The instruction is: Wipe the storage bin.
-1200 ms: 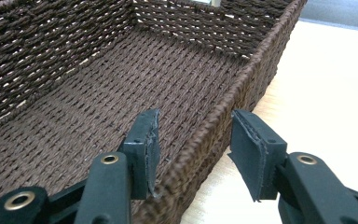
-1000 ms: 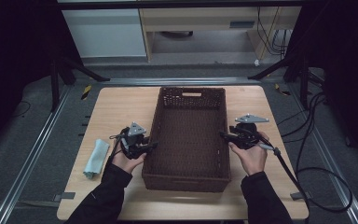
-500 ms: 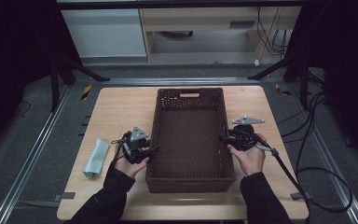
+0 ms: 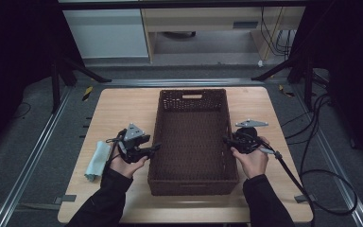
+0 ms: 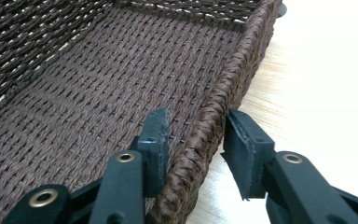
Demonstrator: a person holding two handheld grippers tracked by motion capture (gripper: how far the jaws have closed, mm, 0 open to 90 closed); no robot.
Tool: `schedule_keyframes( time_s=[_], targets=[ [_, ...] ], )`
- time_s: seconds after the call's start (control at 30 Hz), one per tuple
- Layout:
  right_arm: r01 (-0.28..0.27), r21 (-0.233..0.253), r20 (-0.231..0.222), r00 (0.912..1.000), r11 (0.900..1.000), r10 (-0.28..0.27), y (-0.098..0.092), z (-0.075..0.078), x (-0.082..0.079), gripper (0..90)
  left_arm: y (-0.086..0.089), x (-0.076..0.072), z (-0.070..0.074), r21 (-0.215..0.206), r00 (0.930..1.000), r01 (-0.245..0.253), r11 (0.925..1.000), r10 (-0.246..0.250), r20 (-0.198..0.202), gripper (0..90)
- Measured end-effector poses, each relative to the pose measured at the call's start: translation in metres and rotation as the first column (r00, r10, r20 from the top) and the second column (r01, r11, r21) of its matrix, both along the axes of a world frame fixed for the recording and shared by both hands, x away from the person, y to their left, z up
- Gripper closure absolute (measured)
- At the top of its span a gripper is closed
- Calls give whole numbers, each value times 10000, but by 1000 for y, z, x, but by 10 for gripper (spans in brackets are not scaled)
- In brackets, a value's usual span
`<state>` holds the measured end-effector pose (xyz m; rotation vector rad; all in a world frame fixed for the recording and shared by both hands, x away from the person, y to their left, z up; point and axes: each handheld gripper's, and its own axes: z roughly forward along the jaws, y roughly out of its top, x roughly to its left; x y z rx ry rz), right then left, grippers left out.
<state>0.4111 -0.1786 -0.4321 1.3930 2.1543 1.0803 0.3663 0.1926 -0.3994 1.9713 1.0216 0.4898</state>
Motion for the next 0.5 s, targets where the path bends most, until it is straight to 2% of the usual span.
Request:
schedule_keyframes(
  time_s=[0.1, 0.17, 0.23, 0.37, 0.5],
  targets=[
    [66, -113, 70, 10000, 9999, -65, 0, 1, 0, 646, 11, -2, 9, -202, 9995, -132, 9997, 138, 283, 444],
    [160, -107, 71, 9998, 9998, -159, -1, 2, 0, 665, 21, -4, 16, -135, 9972, -476, 9988, 483, 569, 425],
    [190, -73, 31, 9998, 9998, -190, -3, 3, 0, 682, 34, -5, 19, -299, 9952, -751, 9967, 768, 612, 426],
    [184, -69, 12, 9998, 9998, -184, -6, 3, 0, 692, 58, -5, 14, -285, 9894, -1368, 9902, 1380, 444, 426],
    [173, -107, 12, 9998, 9998, -173, -6, 4, 0, 693, 81, -6, 0, 146, 9820, -1882, 9820, 1880, 151, 416]
  ],
)
